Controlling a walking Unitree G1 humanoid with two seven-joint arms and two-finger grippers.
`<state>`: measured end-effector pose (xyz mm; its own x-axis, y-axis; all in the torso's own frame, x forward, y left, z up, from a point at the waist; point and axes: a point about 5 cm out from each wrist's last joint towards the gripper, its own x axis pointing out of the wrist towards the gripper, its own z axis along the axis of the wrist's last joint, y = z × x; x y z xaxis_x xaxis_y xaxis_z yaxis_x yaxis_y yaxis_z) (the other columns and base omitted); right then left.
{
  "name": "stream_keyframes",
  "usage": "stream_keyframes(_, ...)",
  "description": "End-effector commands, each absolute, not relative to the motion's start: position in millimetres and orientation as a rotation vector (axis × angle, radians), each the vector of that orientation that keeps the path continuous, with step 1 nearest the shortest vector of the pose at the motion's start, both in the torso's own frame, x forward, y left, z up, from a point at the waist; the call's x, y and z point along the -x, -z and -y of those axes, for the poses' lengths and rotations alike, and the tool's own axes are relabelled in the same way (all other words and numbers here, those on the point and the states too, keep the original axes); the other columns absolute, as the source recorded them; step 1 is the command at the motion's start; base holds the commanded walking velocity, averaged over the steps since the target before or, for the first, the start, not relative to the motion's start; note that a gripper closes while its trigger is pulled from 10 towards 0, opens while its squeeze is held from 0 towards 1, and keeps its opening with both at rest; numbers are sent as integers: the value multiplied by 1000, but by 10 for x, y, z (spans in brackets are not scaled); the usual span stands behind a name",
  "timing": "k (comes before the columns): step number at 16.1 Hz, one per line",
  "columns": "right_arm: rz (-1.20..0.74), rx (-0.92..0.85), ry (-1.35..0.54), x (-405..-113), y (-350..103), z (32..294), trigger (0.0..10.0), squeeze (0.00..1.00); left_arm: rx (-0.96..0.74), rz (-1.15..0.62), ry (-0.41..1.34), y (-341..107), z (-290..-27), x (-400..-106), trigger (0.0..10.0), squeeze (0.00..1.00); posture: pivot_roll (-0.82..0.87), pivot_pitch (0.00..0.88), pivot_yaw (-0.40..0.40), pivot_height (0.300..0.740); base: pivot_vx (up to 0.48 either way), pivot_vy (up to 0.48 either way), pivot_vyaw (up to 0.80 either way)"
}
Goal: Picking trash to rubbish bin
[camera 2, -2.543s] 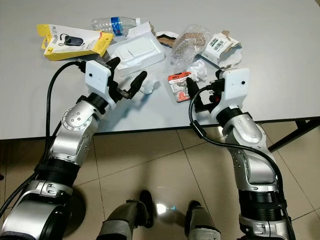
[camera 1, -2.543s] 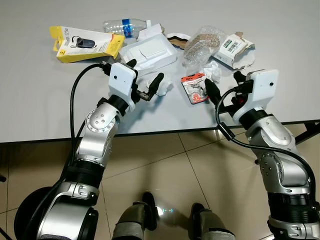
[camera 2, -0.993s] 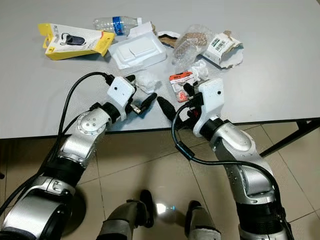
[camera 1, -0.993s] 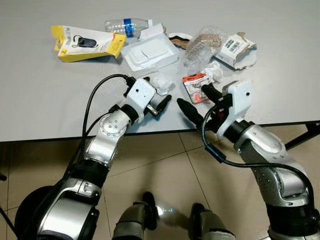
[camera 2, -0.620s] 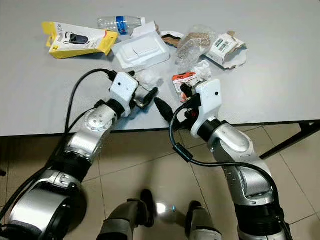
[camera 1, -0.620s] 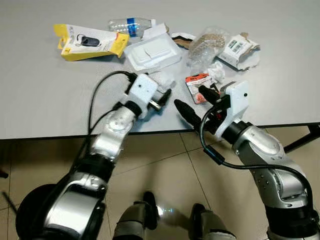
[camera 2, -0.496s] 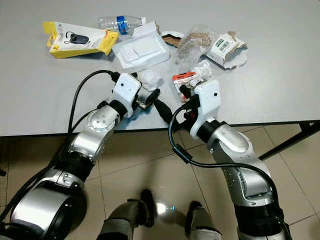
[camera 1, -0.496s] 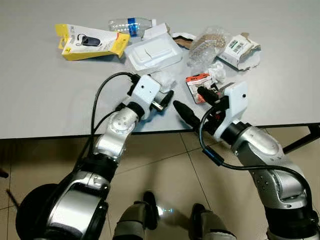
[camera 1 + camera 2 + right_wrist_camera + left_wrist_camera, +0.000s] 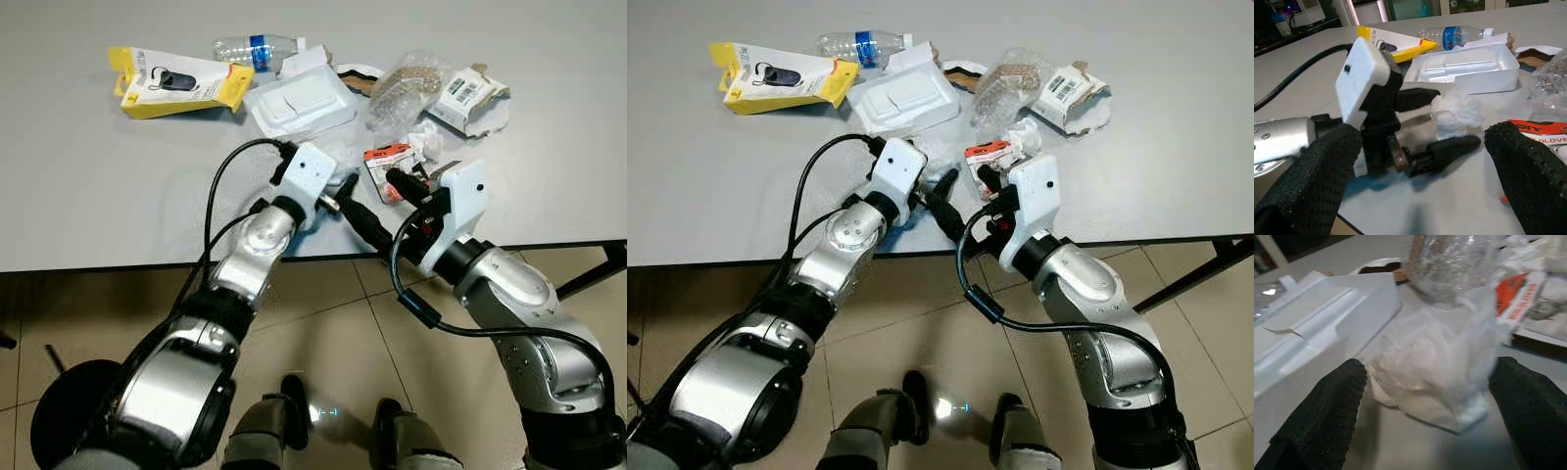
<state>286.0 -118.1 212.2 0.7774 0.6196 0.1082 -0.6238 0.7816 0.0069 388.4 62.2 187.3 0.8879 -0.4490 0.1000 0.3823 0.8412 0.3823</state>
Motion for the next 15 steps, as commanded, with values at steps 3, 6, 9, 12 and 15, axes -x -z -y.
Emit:
stream_keyframes(3,96,-58,-684,-2806,-2120,1161,10000,0,-412,194,363,-1895,-702,-3929,10000,0,-11,304,65,740,0,0,0)
stream_keyframes(6,94,-64,-688,-2798,-2115,1151,10000,0,-429,190,341,-1899,-721,-3949,10000,0,-9,307,65,740,0,0,0)
stream_keyframes(9,93,-65,-690,-2790,-2117,1146,10000,0,-419,164,342,-1846,-698,-3949,10000,0,-11,307,66,740,0,0,0)
stream_keyframes(12,91,-66,-690,-2787,-2117,1143,10000,0,-413,160,339,-1839,-696,-3951,4588,0,-9,307,65,740,0,0,0)
stream_keyframes(15,91,-67,-688,-2787,-2116,1145,10000,0,-418,161,342,-1840,-694,-3954,1922,0,-8,308,65,740,0,0,0)
